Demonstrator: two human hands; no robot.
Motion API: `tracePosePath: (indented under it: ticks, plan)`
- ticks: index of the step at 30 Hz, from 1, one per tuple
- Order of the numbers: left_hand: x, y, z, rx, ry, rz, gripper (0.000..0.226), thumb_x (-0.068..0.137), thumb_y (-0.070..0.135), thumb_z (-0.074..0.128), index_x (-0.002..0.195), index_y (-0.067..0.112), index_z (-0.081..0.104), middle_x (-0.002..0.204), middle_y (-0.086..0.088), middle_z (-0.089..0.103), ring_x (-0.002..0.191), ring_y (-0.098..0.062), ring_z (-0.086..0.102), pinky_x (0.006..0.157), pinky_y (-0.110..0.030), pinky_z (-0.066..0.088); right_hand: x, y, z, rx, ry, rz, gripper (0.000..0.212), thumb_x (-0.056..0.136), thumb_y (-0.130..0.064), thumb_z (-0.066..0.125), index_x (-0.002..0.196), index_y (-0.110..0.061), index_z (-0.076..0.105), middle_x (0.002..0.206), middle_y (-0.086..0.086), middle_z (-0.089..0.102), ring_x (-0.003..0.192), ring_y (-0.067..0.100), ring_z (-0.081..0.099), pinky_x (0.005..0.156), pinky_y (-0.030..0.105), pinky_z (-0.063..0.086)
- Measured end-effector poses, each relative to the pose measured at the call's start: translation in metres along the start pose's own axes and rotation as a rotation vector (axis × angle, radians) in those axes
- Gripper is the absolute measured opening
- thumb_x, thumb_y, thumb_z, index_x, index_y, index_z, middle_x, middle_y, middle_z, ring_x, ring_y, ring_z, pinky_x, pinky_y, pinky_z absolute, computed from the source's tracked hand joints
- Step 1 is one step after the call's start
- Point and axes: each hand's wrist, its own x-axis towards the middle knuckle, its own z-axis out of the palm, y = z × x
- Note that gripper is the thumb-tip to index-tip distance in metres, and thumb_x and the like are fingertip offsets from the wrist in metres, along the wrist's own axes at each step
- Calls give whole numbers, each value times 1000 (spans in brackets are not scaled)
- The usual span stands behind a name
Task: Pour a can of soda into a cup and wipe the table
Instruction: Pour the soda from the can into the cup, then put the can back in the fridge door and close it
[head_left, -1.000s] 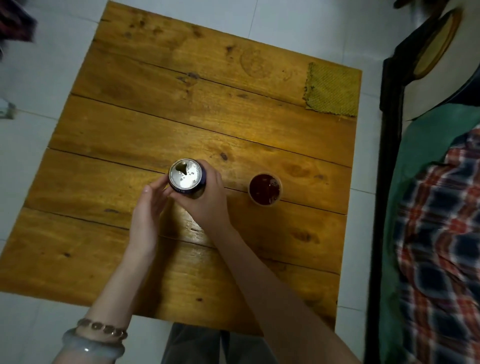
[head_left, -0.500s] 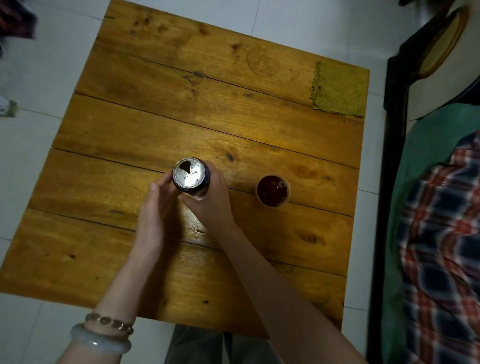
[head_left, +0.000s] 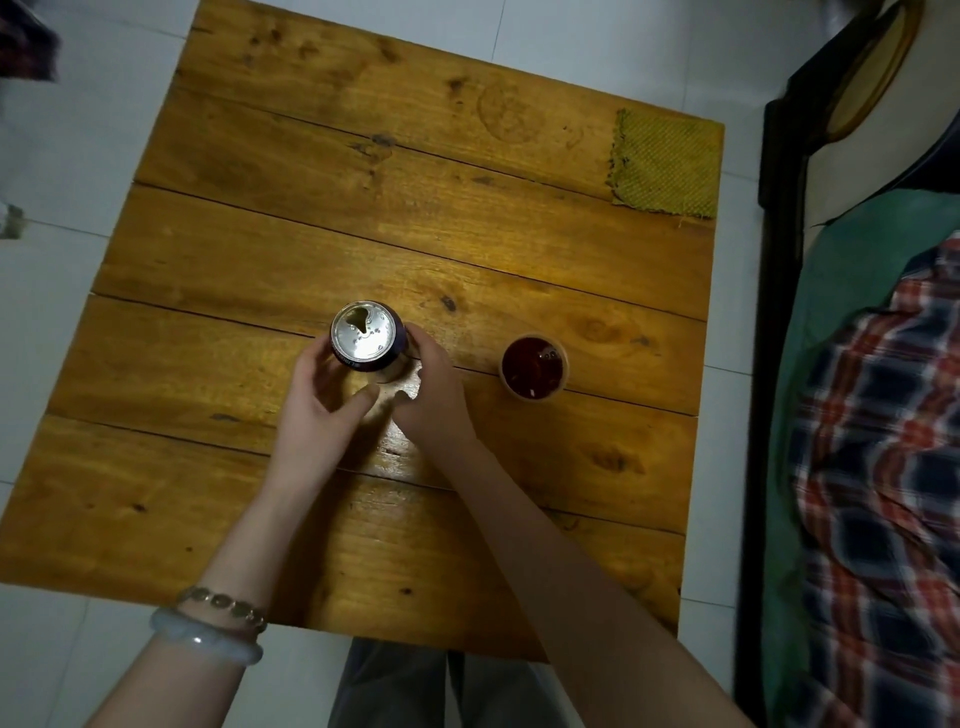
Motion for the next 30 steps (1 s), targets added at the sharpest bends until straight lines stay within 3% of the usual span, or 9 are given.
tracePosePath:
  ticks: [6,8,12,14,16,19,22,26,30]
  plan:
    - [15,9,17,57,68,24,76,71,19,80,134,13,38,128,-6,54,112,-15,53,97,-35,44,3,7,-6,73,-37,54,71,73,16,50,140,-6,39,139,15,46,131,25,40,109,41,36]
    - [16,13,22,61,105,37,76,68,23,82,131,11,41,124,-7,56,106,-14,54,94,-34,45,7,5,-9,174,-62,122,68,75,20,45,138,-3,40,139,16,45,131,26,40,108,41,38]
    - [10,15,23,24,171,51,73,67,20,83,128,8,45,121,-9,58,103,-14,55,94,-38,46,8,-5,-16,407,-74,274,56,82,22,35,134,2,43,135,18,50,127,25,47,101,27,41]
    - [5,17,16,24,159,39,74,67,20,83,129,8,45,123,-8,58,106,-13,55,97,-38,46,7,-13,-20,520,-80,355,51,85,20,35,132,4,44,132,20,52,125,28,49,102,31,41]
    - [-6,22,4,8,136,33,75,67,19,83,130,9,44,122,-2,57,108,-8,55,97,-30,46,1,-21,-25,624,-87,452,51,82,22,34,130,6,46,130,22,54,123,31,51,104,36,41]
    - [-32,37,-15,-37,115,93,66,67,9,82,123,9,47,112,8,54,99,12,51,85,-6,42,-23,-43,-30,783,-106,532,54,79,26,29,128,10,45,120,24,56,120,33,52,105,38,41]
    - [-61,57,-36,-54,78,129,62,68,6,80,118,19,46,108,18,51,96,22,47,80,0,39,-56,-75,-33,858,-127,556,56,75,27,25,125,12,44,105,19,59,113,36,51,99,37,39]
    - [-98,85,-66,-53,39,153,68,67,12,82,124,20,46,117,11,52,106,3,49,85,-6,40,-100,-118,-48,939,-132,571,66,70,28,20,132,12,37,116,23,53,115,33,52,105,40,39]
    - [-139,112,-90,-55,36,229,67,64,9,83,122,14,49,115,7,55,100,15,49,82,-2,38,-143,-157,-63,965,-151,550,66,72,27,19,133,11,37,131,28,48,117,32,52,108,41,38]
